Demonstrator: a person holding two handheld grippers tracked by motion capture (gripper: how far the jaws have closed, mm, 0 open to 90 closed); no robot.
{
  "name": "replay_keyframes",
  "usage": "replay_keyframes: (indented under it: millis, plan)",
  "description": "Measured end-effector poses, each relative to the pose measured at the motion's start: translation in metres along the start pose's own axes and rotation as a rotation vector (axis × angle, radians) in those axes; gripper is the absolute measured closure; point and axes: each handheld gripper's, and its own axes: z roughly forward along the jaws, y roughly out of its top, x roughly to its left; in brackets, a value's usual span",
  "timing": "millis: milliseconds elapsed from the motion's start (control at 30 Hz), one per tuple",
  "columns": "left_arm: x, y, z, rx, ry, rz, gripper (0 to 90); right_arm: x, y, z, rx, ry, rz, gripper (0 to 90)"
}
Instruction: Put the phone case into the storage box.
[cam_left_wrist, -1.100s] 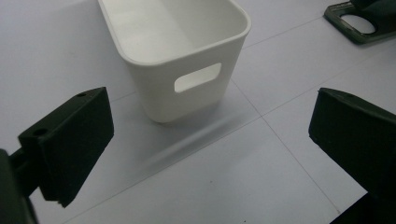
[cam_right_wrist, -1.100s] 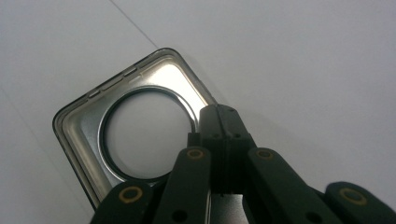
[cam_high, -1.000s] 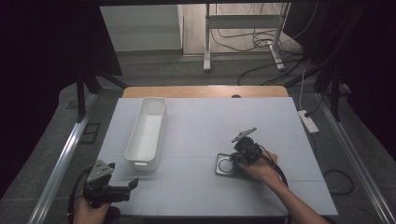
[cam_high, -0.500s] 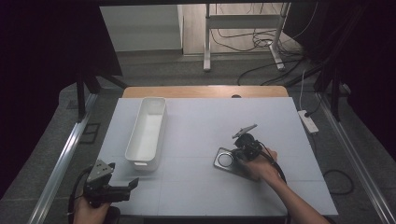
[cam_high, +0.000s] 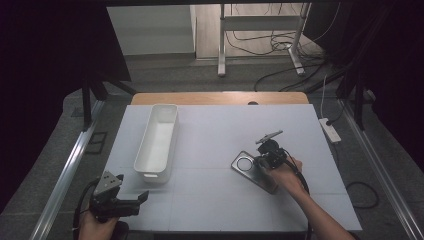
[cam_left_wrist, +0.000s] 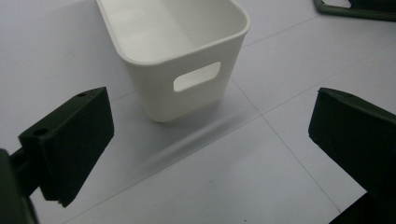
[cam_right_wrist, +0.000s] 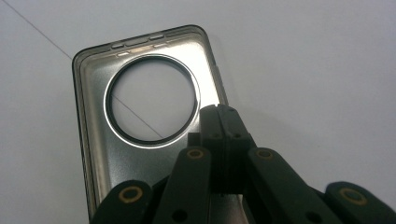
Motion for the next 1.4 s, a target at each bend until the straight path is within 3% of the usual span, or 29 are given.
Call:
replay_keyframes:
  millis: [267,467,700,867,933,1033,1167,1400]
  plan:
    - [0.0,0.0,0.0,0.001,-0.003,0.003,1.2,-0.008,-0.002,-0.002,0.002,-0.027,0.046,89.5]
    - [0.0,0.0,0.0,0.004,-0.003,0.005,1.3,-0.008,-0.003,-0.003,0.002,-0.034,0.042,89.5]
    - [-0.001,0.0,0.0,0.006,-0.003,0.006,1.3,-0.003,-0.002,-0.009,-0.025,0.026,0.033,88.5]
    - [-0.001,0.0,0.0,0.005,-0.003,0.005,1.3,-0.002,-0.002,-0.013,-0.047,0.047,0.024,77.7]
    - [-0.001,0.0,0.0,0.005,-0.003,0.005,1.3,-0.002,-0.002,-0.015,-0.052,0.04,0.03,73.3]
    - [-0.001,0.0,0.0,0.005,-0.003,0.005,1.3,-0.003,-0.001,-0.023,-0.074,0.012,0.033,59.0]
    - [-0.001,0.0,0.0,0.005,-0.005,0.006,1.3,-0.007,-0.003,-0.032,-0.089,0.015,0.023,46.3]
    - [-0.001,0.0,0.0,0.006,-0.005,0.007,1.4,-0.015,-0.008,-0.042,-0.102,0.011,0.026,30.1]
